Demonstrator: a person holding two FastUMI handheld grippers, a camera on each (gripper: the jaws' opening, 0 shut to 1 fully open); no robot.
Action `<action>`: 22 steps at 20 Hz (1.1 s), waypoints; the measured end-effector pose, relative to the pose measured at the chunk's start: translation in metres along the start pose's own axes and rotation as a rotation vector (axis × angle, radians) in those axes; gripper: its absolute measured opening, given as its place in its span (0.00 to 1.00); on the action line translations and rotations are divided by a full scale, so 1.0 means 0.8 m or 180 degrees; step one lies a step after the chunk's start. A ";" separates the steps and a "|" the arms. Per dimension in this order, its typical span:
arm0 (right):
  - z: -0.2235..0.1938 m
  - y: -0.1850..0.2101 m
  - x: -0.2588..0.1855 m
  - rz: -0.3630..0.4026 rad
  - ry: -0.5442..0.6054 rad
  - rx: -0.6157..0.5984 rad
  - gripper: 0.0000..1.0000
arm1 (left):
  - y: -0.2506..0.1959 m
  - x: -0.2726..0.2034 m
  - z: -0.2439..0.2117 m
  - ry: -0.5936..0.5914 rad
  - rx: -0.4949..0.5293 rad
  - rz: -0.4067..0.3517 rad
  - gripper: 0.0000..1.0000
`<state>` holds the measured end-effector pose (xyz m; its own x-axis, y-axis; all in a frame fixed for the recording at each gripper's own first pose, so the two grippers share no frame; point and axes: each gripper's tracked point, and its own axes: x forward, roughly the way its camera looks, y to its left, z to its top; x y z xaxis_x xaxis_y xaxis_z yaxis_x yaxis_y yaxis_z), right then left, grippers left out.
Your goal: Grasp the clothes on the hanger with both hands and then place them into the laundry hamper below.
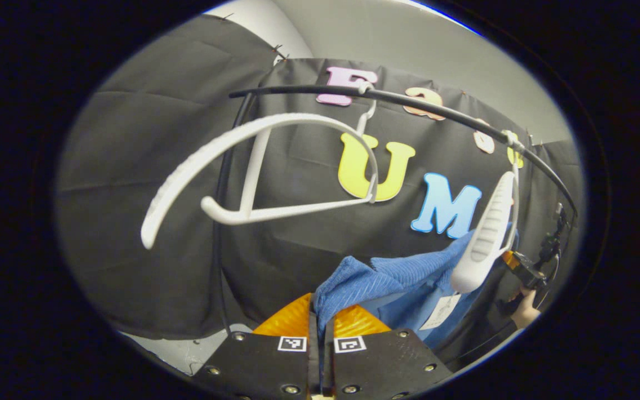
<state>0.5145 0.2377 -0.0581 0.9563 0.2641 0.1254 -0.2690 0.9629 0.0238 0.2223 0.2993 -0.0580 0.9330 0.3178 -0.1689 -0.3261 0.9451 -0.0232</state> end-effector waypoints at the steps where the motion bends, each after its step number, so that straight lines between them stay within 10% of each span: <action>1: -0.012 -0.008 -0.001 -0.0033 0.0096 0.0054 0.00 | 0.009 0.000 -0.011 0.0038 -0.0029 0.0037 0.03; 14: -0.027 -0.014 -0.157 0.0017 0.0383 0.0031 0.00 | 0.026 -0.137 -0.042 -0.0050 0.0011 0.0109 0.03; 22: -0.004 0.011 -0.294 -0.0124 0.0612 -0.0041 0.00 | 0.007 -0.220 -0.039 0.0017 0.0296 -0.0401 0.04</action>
<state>0.2873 0.1840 -0.0905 0.9706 0.2313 -0.0672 -0.2310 0.9729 0.0122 0.0516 0.2462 -0.0593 0.9647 0.1959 -0.1757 -0.1906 0.9805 0.0467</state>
